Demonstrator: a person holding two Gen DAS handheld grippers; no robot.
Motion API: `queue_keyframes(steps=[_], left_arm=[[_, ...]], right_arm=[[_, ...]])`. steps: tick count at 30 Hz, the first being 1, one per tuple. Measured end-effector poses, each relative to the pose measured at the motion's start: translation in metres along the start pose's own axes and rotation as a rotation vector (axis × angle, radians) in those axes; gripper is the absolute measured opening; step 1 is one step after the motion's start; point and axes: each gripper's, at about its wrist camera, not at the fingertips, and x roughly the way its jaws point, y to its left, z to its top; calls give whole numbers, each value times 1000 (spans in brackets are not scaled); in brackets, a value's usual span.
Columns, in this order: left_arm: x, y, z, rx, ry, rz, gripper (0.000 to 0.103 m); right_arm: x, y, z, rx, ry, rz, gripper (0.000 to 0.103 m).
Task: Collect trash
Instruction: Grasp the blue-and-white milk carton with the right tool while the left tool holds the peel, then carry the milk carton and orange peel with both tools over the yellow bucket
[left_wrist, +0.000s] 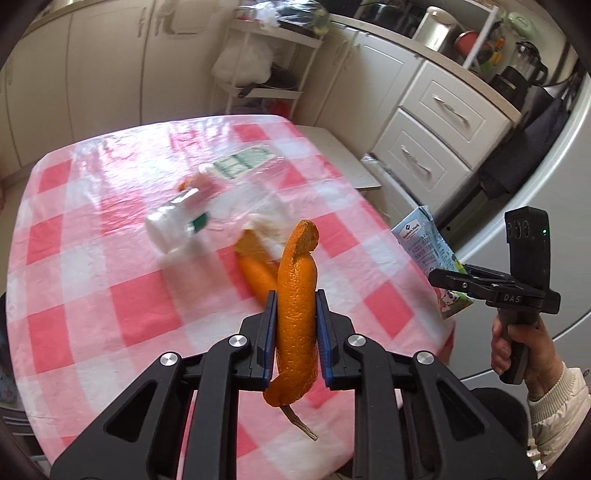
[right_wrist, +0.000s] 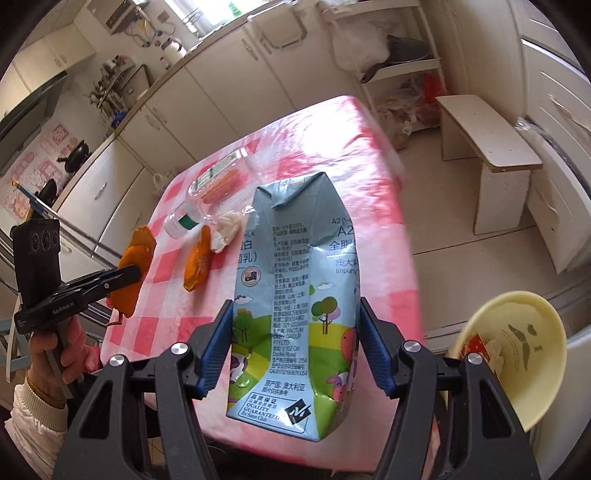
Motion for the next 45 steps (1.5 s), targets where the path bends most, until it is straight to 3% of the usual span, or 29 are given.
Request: queue_keyframes(steps=[10, 19, 33, 35, 39, 45], left_arm=[[44, -118, 18, 155, 51, -98, 18], [91, -210, 31, 309, 115, -110, 18], [165, -303, 40, 469, 199, -141, 18], [178, -315, 38, 496, 215, -140, 18], [206, -332, 33, 541, 265, -100, 20], [209, -338, 30, 556, 252, -79, 30]], right_arm=[[-48, -85, -29, 139, -54, -91, 63], [-58, -133, -52, 226, -76, -115, 63], [-40, -196, -69, 320, -39, -169, 64], [-36, -204, -72, 335, -23, -204, 77], [-43, -211, -83, 368, -43, -226, 77], [-61, -211, -95, 386, -73, -234, 78]])
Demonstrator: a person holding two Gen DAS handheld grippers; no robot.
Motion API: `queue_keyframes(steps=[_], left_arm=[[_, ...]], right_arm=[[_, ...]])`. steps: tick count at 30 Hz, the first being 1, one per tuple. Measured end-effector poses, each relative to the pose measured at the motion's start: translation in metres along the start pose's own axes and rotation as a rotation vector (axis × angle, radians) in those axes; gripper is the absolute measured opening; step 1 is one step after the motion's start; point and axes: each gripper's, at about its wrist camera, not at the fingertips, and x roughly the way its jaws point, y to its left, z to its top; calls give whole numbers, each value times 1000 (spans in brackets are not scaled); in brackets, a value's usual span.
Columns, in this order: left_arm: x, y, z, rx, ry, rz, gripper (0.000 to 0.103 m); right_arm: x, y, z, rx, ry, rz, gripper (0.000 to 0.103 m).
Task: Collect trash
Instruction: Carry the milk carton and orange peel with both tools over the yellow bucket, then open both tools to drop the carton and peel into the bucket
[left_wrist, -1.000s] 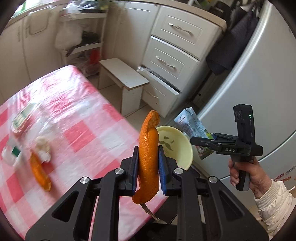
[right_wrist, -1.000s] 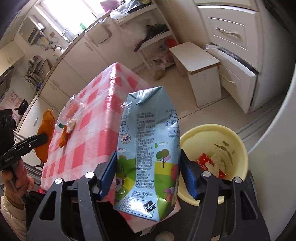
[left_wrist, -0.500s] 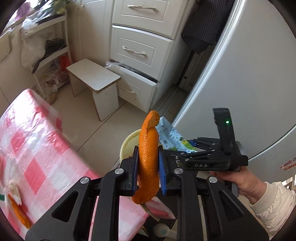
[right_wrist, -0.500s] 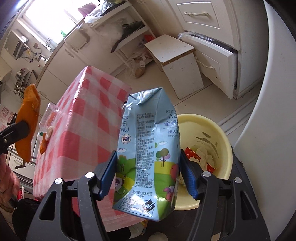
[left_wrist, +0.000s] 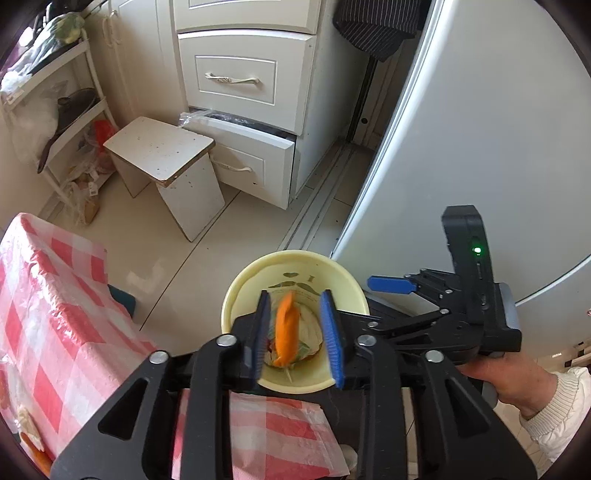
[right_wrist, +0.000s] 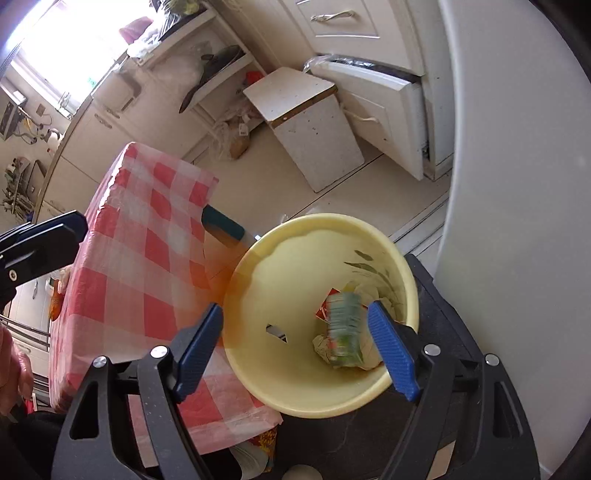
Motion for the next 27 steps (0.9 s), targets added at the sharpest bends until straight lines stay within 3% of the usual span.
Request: queue_keyframes(steps=[15, 27], left_arm=[[-63, 80, -47, -186, -77, 75, 38], [-155, 182, -121, -357, -167, 228, 49]], right_arm=[[-4, 67, -2, -103, -1, 61, 80], [-24, 147, 5, -271, -33, 78, 81]])
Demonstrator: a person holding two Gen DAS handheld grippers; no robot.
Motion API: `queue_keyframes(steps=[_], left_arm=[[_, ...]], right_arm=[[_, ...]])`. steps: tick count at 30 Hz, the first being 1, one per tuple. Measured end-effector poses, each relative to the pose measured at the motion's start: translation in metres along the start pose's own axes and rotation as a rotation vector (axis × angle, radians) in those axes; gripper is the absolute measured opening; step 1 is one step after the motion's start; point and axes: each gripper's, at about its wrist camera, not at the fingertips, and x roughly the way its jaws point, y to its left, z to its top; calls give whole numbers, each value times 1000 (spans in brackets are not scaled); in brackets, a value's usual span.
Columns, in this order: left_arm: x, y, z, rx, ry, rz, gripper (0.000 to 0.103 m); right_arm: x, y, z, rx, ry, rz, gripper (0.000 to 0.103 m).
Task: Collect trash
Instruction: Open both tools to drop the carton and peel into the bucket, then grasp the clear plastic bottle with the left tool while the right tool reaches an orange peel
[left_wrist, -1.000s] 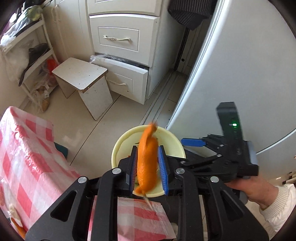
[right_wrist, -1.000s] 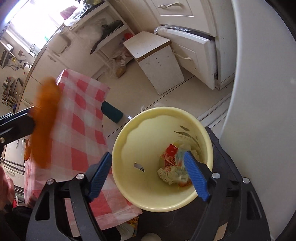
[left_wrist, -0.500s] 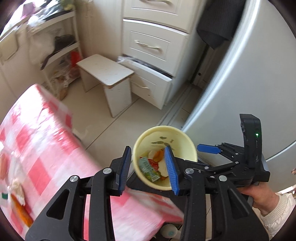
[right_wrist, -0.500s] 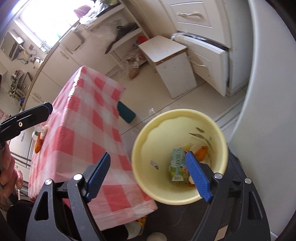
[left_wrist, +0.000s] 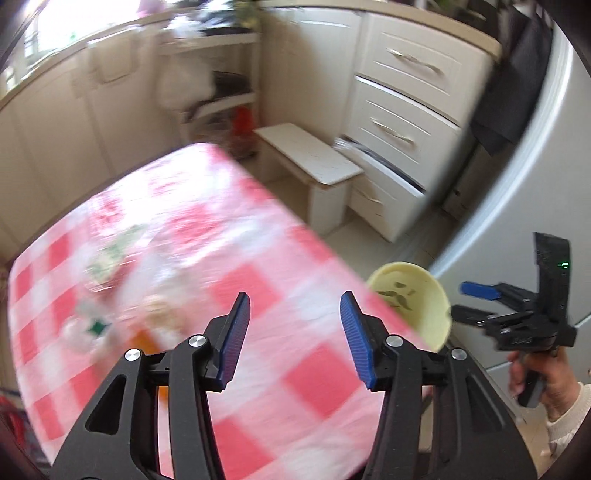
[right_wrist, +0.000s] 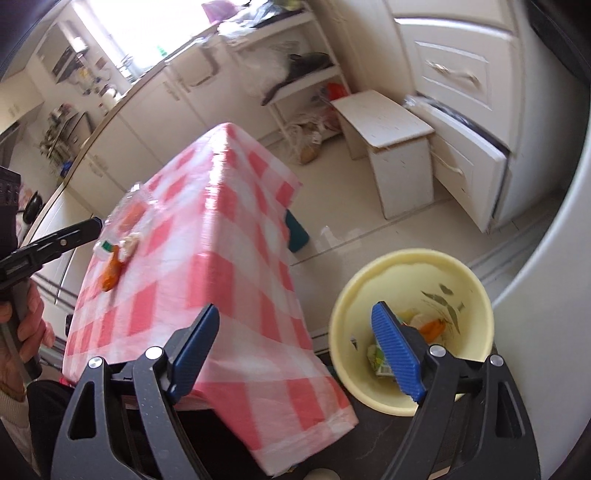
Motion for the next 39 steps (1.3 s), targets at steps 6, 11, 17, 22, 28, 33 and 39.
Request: queue_keyframes(steps=[6, 11, 17, 22, 28, 33, 39], left_arm=[[-42, 87, -11, -151, -81, 74, 54], [-59, 149, -32, -276, -142, 105, 56], [-44, 181, -35, -301, -135, 131, 56], [-17, 163, -6, -116, -119, 164, 62], [32, 140, 20, 58, -39, 173, 62], [63, 128, 26, 149, 17, 205, 64], [79, 131, 29, 125, 44, 205, 65]], right_arm=[[-14, 92, 52, -265, -10, 6, 86], [20, 180, 65, -433, 90, 115, 87], [102, 242, 36, -480, 217, 215, 86], [135, 270, 29, -507, 239, 223, 83], [158, 259, 27, -445, 243, 199, 72], [167, 247, 29, -410, 241, 191, 70], [170, 247, 28, -408, 248, 201, 67]])
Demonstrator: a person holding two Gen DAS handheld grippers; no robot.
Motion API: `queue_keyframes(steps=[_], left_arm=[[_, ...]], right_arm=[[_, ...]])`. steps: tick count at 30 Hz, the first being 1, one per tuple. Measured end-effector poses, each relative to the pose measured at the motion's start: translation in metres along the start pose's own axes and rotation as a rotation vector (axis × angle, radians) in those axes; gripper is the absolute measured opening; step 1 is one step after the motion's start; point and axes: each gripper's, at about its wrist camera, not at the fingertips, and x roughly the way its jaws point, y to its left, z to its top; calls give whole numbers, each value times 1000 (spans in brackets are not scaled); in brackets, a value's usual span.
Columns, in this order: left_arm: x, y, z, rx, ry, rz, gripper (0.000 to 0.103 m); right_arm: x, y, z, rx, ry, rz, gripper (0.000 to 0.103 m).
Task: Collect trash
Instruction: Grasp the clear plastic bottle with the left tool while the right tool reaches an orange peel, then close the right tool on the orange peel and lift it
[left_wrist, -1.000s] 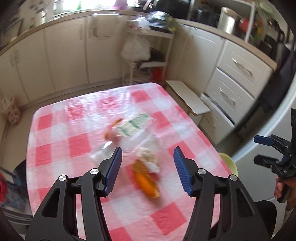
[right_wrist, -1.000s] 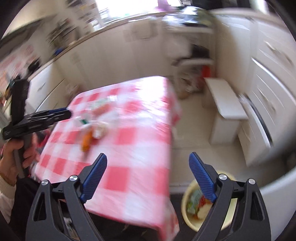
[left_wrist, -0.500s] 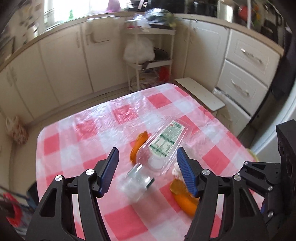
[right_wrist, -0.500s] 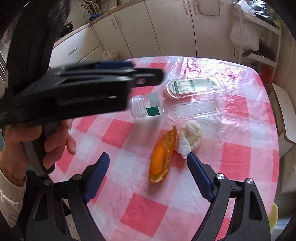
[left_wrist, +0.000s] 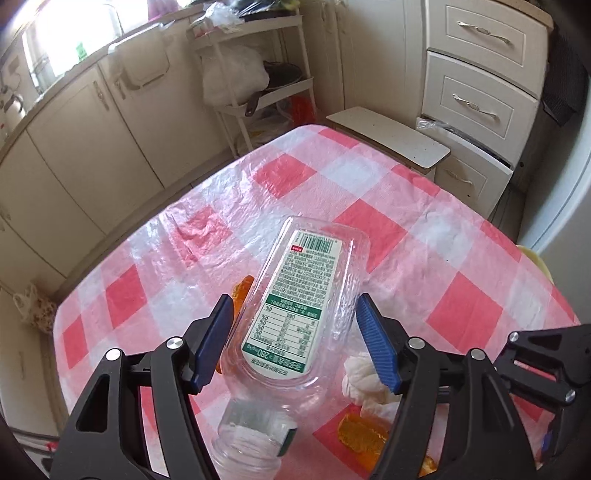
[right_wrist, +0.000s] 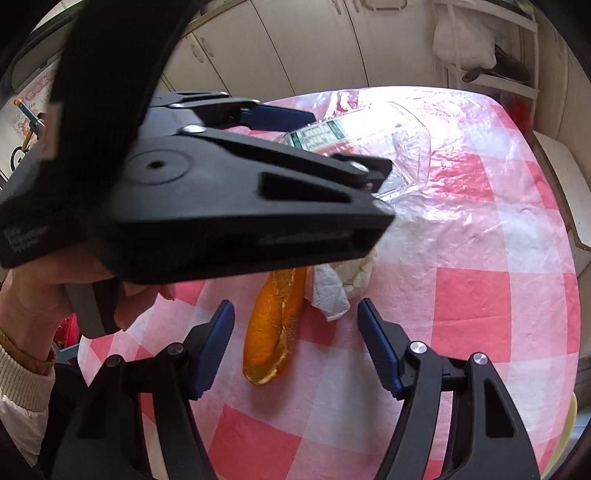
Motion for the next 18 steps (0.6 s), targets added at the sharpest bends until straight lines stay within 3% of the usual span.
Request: queue_keyframes(steps=[3, 5, 8, 15, 18], left_arm=[[5, 2, -3, -21, 25, -6, 63], [4, 6, -6, -44, 28, -21, 53], [-9, 17, -11, -117, 14, -65, 53], [-73, 51, -48, -201, -47, -72, 53], [-93, 67, -77, -246, -38, -73, 53]], right_arm=[[1, -4, 3, -4, 3, 4, 59], [3, -5, 4, -17, 15, 6, 42], [3, -5, 3, -23, 38, 24, 29], [-10, -12, -2, -28, 83, 52, 27], [-13, -13, -2, -47, 106, 32, 38]])
